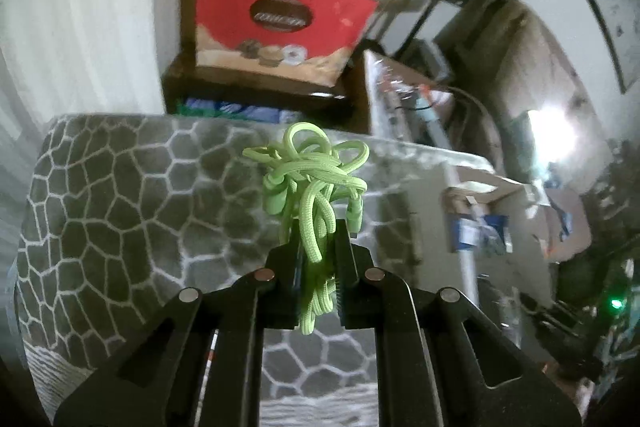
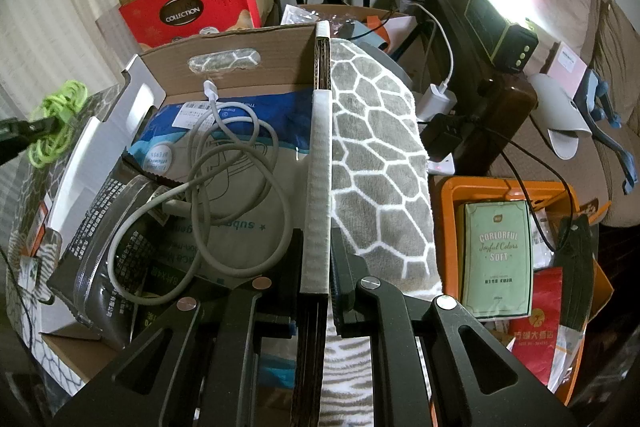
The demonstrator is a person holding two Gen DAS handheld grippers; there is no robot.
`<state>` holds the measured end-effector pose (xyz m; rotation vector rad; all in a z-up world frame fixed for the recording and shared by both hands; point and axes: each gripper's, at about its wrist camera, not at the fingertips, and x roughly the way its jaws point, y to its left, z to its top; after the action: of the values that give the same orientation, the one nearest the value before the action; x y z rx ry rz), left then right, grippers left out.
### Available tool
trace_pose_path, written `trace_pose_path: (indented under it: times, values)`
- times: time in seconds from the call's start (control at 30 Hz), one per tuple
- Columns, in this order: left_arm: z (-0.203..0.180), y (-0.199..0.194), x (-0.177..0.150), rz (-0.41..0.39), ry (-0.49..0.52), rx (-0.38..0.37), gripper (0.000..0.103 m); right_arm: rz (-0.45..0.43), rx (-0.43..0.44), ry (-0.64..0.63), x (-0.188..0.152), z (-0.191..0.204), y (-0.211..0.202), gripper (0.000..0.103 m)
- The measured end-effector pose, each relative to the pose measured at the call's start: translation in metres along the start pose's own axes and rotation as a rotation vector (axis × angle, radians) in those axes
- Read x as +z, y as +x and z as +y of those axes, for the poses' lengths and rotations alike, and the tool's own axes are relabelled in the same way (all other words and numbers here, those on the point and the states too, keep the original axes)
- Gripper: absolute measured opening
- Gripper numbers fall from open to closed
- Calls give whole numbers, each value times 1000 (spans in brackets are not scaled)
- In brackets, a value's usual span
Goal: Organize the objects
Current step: 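Lift the lime-green cable with the left gripper and carry it over the box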
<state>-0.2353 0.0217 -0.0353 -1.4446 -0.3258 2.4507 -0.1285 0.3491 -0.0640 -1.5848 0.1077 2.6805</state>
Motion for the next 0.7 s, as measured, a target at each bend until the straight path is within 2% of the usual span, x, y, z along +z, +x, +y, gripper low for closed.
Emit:
trace_pose_path:
  times: [0.3, 0.43, 0.7]
  values:
    - [-62, -24, -2, -17, 96, -102, 12, 0, 0, 1, 0, -1, 0, 10]
    - [-90, -16, -6, -1, 127, -131, 12, 0, 0, 1, 0, -1, 0, 10]
    - [-128, 18, -18, 48, 166, -141, 12, 0, 0, 0, 0, 0, 0, 10]
